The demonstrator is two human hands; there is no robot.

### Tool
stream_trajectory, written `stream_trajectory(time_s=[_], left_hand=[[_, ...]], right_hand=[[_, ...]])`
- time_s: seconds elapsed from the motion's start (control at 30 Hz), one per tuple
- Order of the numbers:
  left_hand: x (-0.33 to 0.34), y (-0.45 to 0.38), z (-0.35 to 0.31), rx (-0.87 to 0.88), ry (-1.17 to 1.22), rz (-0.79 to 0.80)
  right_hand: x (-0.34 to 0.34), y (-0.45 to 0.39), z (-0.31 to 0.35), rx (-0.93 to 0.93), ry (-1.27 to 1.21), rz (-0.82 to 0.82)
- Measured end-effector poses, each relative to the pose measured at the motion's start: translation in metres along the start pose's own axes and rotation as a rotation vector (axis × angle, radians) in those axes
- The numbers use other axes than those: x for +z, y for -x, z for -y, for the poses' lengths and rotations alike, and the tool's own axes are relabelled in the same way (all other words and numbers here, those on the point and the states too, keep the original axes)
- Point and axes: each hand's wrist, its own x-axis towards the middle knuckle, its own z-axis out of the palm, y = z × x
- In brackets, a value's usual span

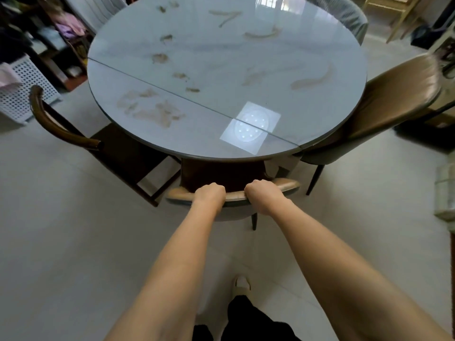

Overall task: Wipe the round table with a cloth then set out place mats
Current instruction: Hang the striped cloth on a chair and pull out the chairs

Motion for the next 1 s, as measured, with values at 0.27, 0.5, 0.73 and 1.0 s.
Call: stream_trajectory(time_s=[0.27,0.5,0.73,1.0], left_hand=[[-0.005,-0.005,-0.001,-0.009,0.012,-0.008],[-0.006,-0.001,0.005,0.006,0.02,0.005],[-0.005,0.003,0.024,0.033,-0.012,0.064],[-0.007,-0.007,0.04,0.007,-0.015,-0.002]], right_hand=[[-0.009,-0.004,-0.005,0.004,0.017,0.018],[-0.013,-0.004,0.004,-0.001,-0.004,0.028],[-0.006,-0.003,0.024,-0.002,-0.032,0.019],[-0.012,-0.017,0.031,-0.012,-0.061,-0.018]])
